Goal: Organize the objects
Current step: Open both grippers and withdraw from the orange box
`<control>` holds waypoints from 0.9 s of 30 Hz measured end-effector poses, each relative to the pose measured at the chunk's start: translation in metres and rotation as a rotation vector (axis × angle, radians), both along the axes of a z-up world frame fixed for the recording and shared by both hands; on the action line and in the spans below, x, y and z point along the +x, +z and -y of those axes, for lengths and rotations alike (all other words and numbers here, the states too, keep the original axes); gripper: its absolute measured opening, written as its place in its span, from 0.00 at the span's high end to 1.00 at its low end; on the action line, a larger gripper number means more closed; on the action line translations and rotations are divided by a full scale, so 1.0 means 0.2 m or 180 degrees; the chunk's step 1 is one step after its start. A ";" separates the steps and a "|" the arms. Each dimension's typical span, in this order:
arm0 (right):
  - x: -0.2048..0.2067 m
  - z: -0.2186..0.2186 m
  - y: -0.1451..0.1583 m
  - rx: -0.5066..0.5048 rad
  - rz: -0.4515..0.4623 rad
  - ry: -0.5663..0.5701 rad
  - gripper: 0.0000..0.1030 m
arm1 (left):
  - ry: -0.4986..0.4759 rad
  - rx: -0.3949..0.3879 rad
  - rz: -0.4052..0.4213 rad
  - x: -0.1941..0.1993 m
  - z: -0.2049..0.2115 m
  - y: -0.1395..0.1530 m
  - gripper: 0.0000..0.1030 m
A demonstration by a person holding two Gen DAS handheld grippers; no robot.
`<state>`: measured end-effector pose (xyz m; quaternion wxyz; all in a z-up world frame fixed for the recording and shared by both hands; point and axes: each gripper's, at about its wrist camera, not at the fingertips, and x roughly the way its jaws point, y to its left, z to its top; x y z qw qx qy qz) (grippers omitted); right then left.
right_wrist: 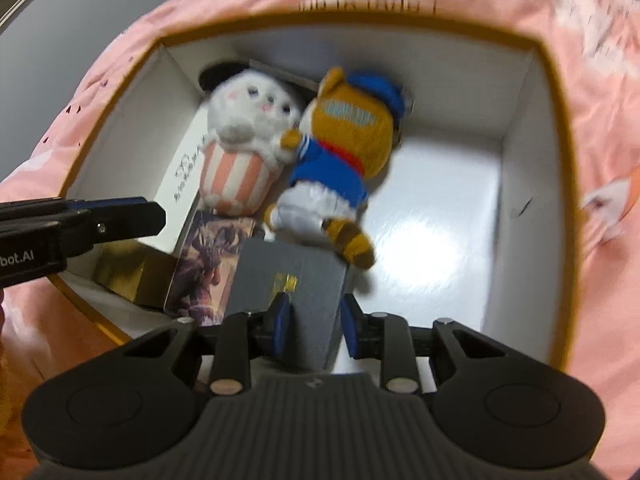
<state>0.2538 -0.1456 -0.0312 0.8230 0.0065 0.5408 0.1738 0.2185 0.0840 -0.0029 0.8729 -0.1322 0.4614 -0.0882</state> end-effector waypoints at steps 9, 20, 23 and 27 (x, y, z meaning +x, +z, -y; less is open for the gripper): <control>-0.33 0.14 0.30 0.0196 0.0662 -0.0041 0.70 | -0.0386 0.0073 0.0315 -0.25 0.22 0.19 0.79; -0.85 0.32 0.24 0.0021 0.0777 -0.0330 0.70 | -0.0701 0.0028 -0.0054 -0.51 0.43 0.00 0.79; -0.95 0.37 0.14 0.0032 0.0543 -0.0482 0.69 | -0.0740 0.0007 -0.0262 -0.54 0.47 -0.07 0.79; -1.06 0.41 0.05 0.0036 0.0274 -0.0615 0.60 | -0.0966 0.0090 -0.0423 -0.62 0.56 -0.14 0.79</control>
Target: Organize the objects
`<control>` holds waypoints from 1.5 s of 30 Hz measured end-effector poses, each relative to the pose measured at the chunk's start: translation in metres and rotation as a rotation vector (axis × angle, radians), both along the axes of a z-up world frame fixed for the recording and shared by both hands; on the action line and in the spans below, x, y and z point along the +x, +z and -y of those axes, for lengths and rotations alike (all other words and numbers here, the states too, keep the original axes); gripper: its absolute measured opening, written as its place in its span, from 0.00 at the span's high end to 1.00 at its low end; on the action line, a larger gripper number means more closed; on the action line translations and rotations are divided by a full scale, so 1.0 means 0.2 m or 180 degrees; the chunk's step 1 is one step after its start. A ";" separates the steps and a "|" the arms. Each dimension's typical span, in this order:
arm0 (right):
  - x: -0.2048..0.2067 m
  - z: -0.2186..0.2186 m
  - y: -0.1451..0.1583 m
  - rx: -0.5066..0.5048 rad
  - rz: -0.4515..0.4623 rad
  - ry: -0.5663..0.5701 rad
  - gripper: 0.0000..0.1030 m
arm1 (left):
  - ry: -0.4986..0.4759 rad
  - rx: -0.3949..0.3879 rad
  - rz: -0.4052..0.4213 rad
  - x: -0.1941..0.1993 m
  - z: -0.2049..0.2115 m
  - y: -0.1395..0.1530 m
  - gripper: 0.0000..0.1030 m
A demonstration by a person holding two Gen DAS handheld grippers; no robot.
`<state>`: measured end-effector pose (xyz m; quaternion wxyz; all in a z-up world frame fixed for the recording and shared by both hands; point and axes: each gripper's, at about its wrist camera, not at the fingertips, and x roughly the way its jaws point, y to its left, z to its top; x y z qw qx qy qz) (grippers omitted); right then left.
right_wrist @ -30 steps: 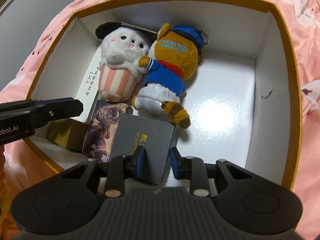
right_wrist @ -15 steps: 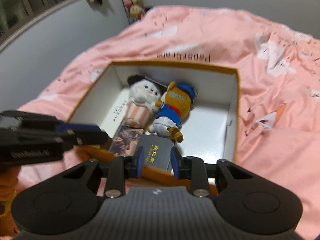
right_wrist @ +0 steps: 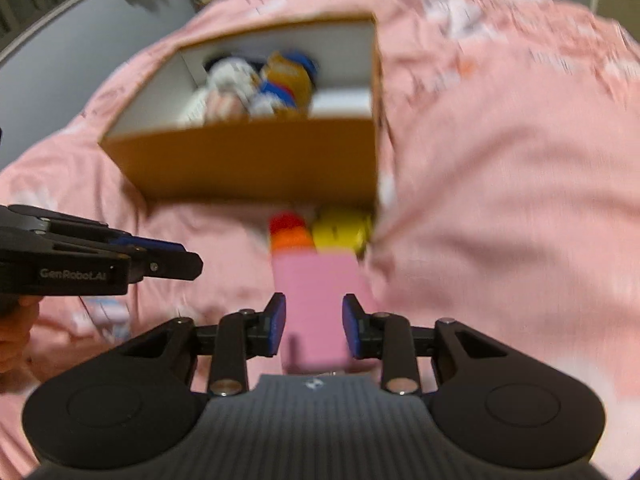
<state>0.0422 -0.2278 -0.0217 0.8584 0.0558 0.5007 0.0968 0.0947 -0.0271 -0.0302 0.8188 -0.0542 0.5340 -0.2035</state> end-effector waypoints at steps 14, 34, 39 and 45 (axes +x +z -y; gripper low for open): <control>-0.16 -0.01 -0.20 0.0240 -0.0648 -0.0028 0.28 | -0.0359 0.0531 -0.0531 -0.21 0.16 -0.15 0.79; -0.06 -0.21 0.07 -0.0166 0.0391 0.0373 0.56 | 0.0106 0.0281 0.0324 -0.21 0.02 0.07 0.79; 0.03 -0.26 0.14 0.0107 0.0547 0.0424 0.68 | 0.0435 0.0313 0.0413 -0.19 -0.08 0.09 0.79; 0.15 -0.38 0.11 0.0225 0.0450 0.0525 1.00 | 0.0584 0.0271 0.0367 -0.15 -0.15 0.07 0.79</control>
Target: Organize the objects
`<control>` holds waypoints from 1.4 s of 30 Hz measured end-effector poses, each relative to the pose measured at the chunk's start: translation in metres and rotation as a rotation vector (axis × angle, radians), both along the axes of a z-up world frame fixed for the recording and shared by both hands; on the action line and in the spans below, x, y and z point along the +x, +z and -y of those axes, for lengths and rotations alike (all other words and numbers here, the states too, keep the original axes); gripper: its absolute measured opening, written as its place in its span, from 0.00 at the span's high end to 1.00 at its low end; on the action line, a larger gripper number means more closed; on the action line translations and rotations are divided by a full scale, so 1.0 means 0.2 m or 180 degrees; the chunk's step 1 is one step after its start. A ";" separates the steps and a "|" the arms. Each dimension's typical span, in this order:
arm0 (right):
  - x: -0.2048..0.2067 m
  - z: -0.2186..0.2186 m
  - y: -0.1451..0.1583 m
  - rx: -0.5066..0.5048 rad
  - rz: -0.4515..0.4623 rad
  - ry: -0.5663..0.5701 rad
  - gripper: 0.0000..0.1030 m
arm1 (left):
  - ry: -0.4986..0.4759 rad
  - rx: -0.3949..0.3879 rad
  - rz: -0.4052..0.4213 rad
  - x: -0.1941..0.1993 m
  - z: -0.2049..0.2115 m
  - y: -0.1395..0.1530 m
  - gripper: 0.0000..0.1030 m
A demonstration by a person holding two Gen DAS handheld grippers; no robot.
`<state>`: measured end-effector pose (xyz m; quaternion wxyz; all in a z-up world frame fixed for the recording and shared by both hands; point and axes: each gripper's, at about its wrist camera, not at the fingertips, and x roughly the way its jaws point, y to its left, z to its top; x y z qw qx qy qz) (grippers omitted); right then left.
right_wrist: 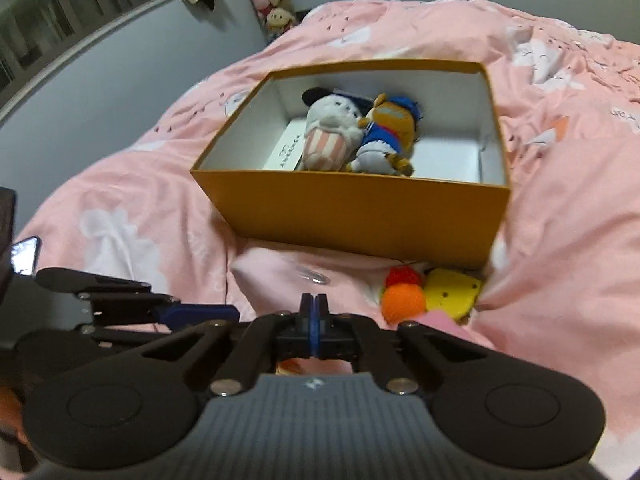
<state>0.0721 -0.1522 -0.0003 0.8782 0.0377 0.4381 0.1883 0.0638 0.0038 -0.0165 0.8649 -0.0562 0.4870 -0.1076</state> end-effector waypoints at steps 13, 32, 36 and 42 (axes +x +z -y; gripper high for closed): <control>0.00 0.01 -0.10 -0.0103 -0.0060 -0.0093 0.91 | 0.0517 -0.0117 0.0010 0.07 -0.13 -0.08 0.77; 0.14 -0.11 -0.10 -0.0465 0.0261 0.0284 0.61 | 0.0836 -0.0322 -0.0243 0.12 -0.22 -0.19 0.73; 0.22 -0.12 -0.16 -0.0477 0.0178 0.0263 0.56 | 0.0883 -0.0404 -0.0354 0.13 -0.24 -0.22 0.72; 0.31 -0.05 -0.33 -0.0291 -0.0322 -0.0025 0.65 | 0.0906 -0.0441 -0.0402 0.13 -0.26 -0.24 0.72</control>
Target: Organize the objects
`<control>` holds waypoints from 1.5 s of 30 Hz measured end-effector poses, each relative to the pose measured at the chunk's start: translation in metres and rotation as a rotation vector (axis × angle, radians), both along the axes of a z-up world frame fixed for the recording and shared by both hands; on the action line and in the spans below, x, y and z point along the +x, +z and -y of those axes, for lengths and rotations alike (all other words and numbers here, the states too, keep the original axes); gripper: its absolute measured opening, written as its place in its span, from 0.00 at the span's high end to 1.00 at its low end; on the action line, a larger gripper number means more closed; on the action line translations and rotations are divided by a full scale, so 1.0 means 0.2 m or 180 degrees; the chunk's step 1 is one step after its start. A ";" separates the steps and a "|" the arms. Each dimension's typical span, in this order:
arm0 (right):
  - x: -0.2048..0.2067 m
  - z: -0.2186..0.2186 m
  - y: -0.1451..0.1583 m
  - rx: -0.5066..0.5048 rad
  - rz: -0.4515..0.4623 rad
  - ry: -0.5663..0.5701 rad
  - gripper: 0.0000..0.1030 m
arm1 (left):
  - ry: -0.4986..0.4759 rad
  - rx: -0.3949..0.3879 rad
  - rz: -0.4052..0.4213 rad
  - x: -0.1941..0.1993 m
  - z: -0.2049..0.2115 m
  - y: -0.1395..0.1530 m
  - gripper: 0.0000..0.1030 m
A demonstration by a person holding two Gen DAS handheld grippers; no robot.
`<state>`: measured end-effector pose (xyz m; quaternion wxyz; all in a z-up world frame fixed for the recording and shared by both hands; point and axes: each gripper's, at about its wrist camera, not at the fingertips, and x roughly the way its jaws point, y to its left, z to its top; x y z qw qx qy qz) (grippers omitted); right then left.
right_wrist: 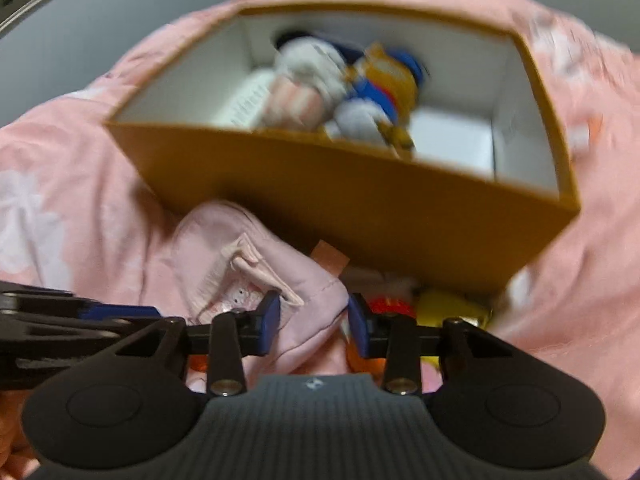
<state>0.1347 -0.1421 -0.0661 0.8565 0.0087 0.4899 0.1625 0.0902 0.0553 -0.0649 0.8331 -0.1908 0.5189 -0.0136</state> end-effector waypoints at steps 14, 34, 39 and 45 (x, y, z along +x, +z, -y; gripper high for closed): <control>-0.18 0.28 -0.07 0.1340 -0.0941 -0.1316 0.72 | -0.0049 -0.0251 0.0147 -0.05 0.02 0.08 0.66; -0.24 0.31 0.07 0.0203 -0.0394 -0.0666 0.62 | -0.0113 -0.0315 -0.0112 -0.03 0.07 0.00 0.63; -0.26 0.31 0.03 -0.0422 -0.0251 -0.0373 0.62 | -0.0061 -0.0287 -0.0207 0.00 0.09 -0.07 0.62; -0.28 0.25 -0.02 -0.0738 -0.0248 -0.0039 0.59 | -0.0014 -0.0258 -0.0173 0.05 0.13 -0.10 0.53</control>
